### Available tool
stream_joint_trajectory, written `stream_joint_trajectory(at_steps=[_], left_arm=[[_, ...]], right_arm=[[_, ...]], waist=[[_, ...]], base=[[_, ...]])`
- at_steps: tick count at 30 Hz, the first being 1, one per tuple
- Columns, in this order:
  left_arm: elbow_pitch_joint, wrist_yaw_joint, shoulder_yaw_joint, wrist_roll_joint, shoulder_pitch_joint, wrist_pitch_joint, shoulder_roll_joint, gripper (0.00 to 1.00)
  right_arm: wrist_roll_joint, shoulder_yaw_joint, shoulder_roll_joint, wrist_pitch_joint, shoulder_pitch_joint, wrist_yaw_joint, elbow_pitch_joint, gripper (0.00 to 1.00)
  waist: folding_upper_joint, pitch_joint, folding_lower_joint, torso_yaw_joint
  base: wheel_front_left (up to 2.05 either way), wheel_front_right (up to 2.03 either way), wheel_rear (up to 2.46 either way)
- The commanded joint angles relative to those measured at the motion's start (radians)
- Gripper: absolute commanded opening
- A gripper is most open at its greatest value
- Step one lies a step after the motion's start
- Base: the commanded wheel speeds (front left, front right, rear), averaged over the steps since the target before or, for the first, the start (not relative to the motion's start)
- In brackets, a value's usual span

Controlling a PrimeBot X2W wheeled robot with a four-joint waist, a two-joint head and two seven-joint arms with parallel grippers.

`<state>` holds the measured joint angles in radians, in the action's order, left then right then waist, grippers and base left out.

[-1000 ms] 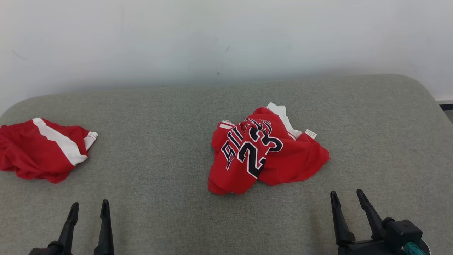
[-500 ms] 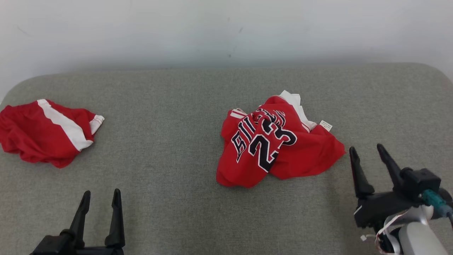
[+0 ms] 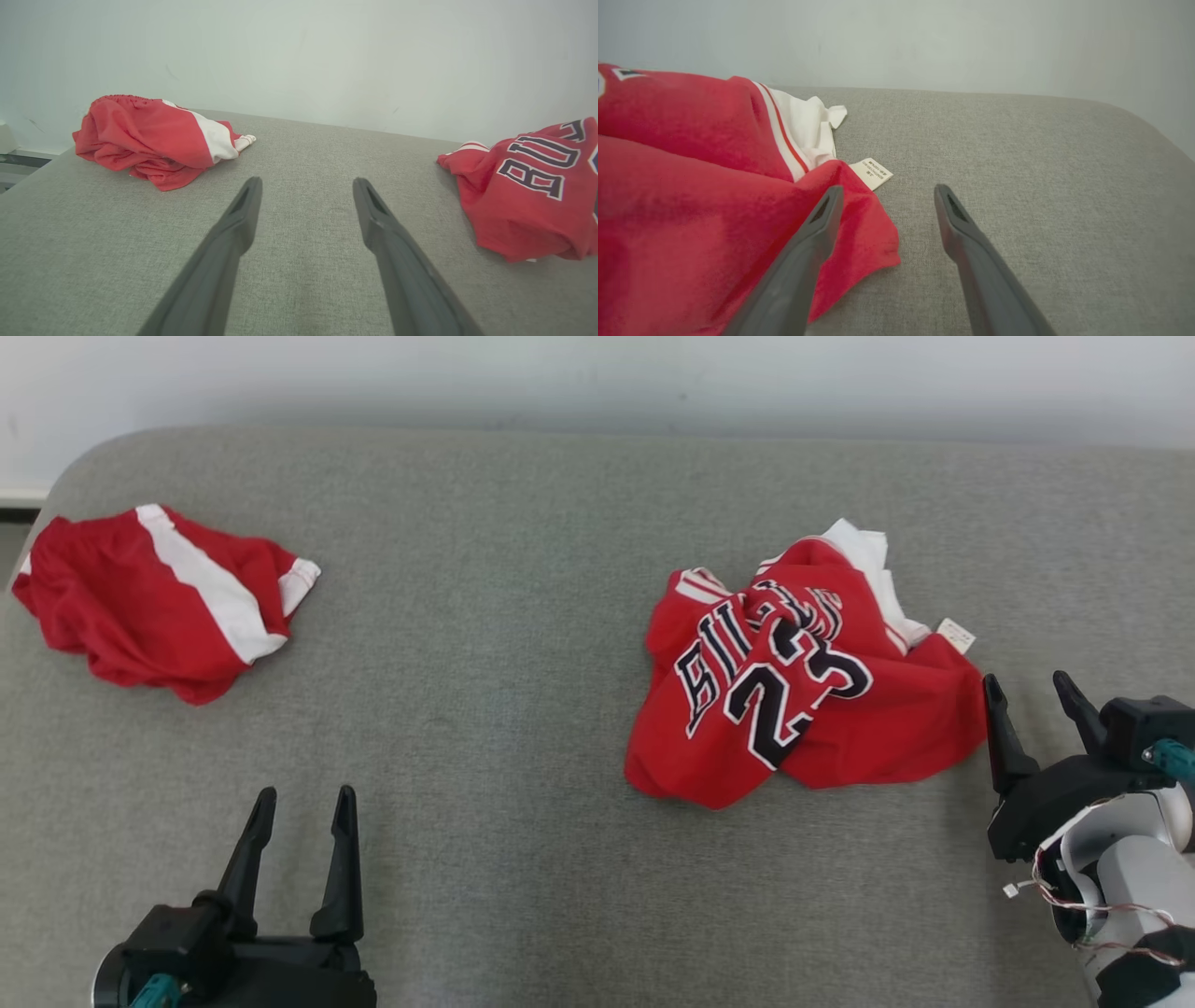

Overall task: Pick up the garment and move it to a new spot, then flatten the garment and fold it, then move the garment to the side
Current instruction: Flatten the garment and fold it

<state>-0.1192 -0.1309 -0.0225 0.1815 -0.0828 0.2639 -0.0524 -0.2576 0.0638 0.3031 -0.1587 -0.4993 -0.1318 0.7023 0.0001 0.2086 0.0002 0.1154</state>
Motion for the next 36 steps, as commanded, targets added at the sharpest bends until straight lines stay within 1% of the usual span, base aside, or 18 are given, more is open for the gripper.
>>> stream_joint_trajectory(at_steps=[1,5,9,10,11,12,15,18,20,23,26,28,29,34,36], left_arm=[[-0.004,0.002,0.002,0.004,-0.013,0.001,0.001,1.00],[-0.009,0.002,0.010,0.005,-0.023,0.001,0.002,1.00],[-0.015,0.002,0.010,0.006,-0.023,0.001,0.002,1.00],[-0.015,0.002,0.006,0.008,-0.019,0.001,0.002,1.00],[-0.016,0.002,0.003,0.010,-0.014,0.001,0.002,1.00],[-0.017,0.002,0.000,0.011,-0.007,0.001,0.002,1.00],[-0.023,0.002,-0.008,0.009,0.009,0.001,0.002,1.00],[-0.022,0.002,-0.004,0.010,0.010,0.001,0.002,1.00],[-0.021,0.004,0.000,0.011,0.011,0.001,0.002,1.00],[-0.023,0.007,-0.004,0.010,0.022,0.001,0.002,1.00],[-0.026,0.011,-0.012,0.004,0.039,0.001,0.002,1.00],[-0.026,0.012,-0.018,0.000,0.049,0.001,0.002,1.00],[-0.026,0.012,-0.018,0.000,0.049,0.001,0.002,1.00],[-0.021,0.016,-0.032,-0.003,0.077,0.001,0.002,1.00],[-0.016,0.020,-0.032,-0.002,0.084,0.001,0.002,1.00]], right_arm=[[-0.013,0.005,0.005,-0.004,-0.020,0.002,0.026,1.00],[-0.026,0.027,0.012,-0.019,-0.067,0.002,0.142,1.00],[-0.041,0.048,0.003,-0.026,-0.093,0.002,0.240,1.00],[-0.047,0.056,0.000,-0.026,-0.094,0.002,0.259,0.63],[-0.053,0.066,-0.004,-0.031,-0.093,0.002,0.274,0.05],[-0.062,0.075,-0.004,-0.035,-0.094,0.002,0.286,0.00],[-0.082,0.094,0.009,-0.057,-0.112,0.002,0.308,0.00],[-0.087,0.114,0.019,-0.081,-0.135,0.002,0.304,0.00],[-0.088,0.126,0.026,-0.094,-0.148,0.002,0.285,0.00],[-0.084,0.149,0.017,-0.106,-0.158,0.002,0.237,0.00],[-0.068,0.171,0.007,-0.108,-0.157,0.002,0.140,0.00],[-0.052,0.191,-0.008,-0.107,-0.129,0.002,0.062,0.00],[-0.052,0.191,-0.008,-0.107,-0.129,0.002,0.062,0.00],[-0.022,0.282,-0.041,-0.107,-0.048,0.002,-0.151,0.00],[-0.016,0.337,-0.046,-0.106,0.002,0.002,-0.224,0.00]], waist=[[-0.0001,0.028,-0.0002,0.027],[-0.0001,0.035,-0.0002,0.040],[-0.0001,0.028,-0.0002,0.049],[-0.0001,0.024,-0.0002,0.049],[-0.0001,0.019,-0.0002,0.047],[-0.0001,0.014,-0.0002,0.044],[-0.0001,-0.003,-0.0002,0.033],[-0.0001,-0.019,-0.0002,0.026],[-0.0001,-0.030,-0.0002,0.023],[-0.0001,-0.051,-0.0002,0.015],[-0.0001,-0.076,-0.0002,0.004],[-0.0001,-0.092,-0.0002,-0.002],[-0.0001,-0.092,-0.0002,-0.002],[-0.0001,-0.126,-0.0002,-0.013],[-0.0001,-0.134,-0.0002,-0.019]], base=[[0.00,0.00,0.00],[0.00,0.00,0.00],[0.00,0.00,0.00],[0.00,0.00,0.00],[0.00,0.00,0.00],[0.00,0.00,0.00],[0.00,0.00,0.00],[0.00,0.00,0.00],[0.00,0.00,0.00],[0.00,0.00,0.00],[0.00,0.00,0.00],[0.00,0.00,0.00],[0.00,0.00,0.00],[0.00,0.00,0.00],[0.00,0.00,0.00]])
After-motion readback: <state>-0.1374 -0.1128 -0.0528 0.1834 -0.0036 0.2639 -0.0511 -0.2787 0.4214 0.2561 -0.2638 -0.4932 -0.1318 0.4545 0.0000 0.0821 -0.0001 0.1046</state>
